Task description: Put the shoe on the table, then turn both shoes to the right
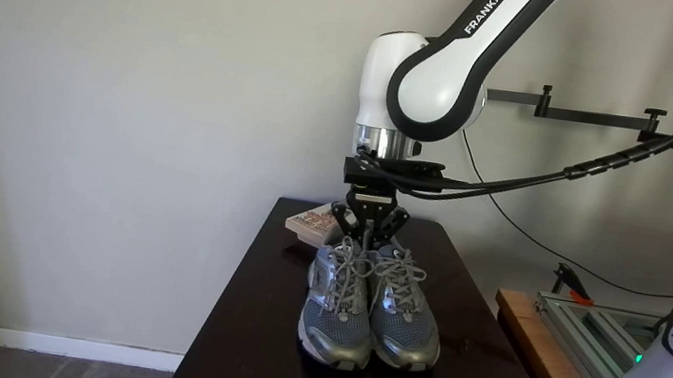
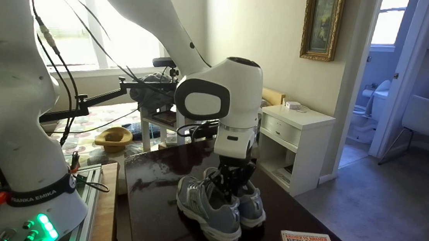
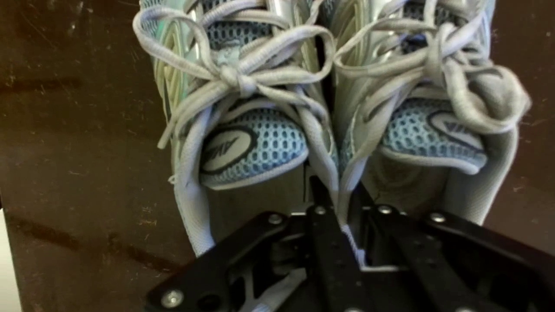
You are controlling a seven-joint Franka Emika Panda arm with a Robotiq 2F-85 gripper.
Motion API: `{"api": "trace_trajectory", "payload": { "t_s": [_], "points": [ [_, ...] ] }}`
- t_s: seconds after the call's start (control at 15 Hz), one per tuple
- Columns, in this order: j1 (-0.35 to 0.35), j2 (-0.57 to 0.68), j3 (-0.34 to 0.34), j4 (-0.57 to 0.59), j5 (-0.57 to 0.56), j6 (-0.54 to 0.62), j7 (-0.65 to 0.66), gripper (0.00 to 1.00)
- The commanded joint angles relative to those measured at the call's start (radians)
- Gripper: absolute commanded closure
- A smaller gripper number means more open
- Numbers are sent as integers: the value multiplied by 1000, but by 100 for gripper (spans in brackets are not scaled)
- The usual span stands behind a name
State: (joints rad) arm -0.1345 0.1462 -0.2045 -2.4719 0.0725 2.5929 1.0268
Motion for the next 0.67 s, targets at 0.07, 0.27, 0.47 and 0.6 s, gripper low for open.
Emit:
{"api": "trace_trajectory", "payload": {
  "t_s": [0.07, 0.27, 0.47, 0.6],
  "points": [
    [17, -36, -22, -44, -32, 37, 95, 96],
    [16, -32, -25, -42, -33, 33, 114, 96],
    [12, -40, -24, -44, -28, 29, 96, 60],
    [12, -52, -23, -48, -31, 31, 89, 47]
  ]
}}
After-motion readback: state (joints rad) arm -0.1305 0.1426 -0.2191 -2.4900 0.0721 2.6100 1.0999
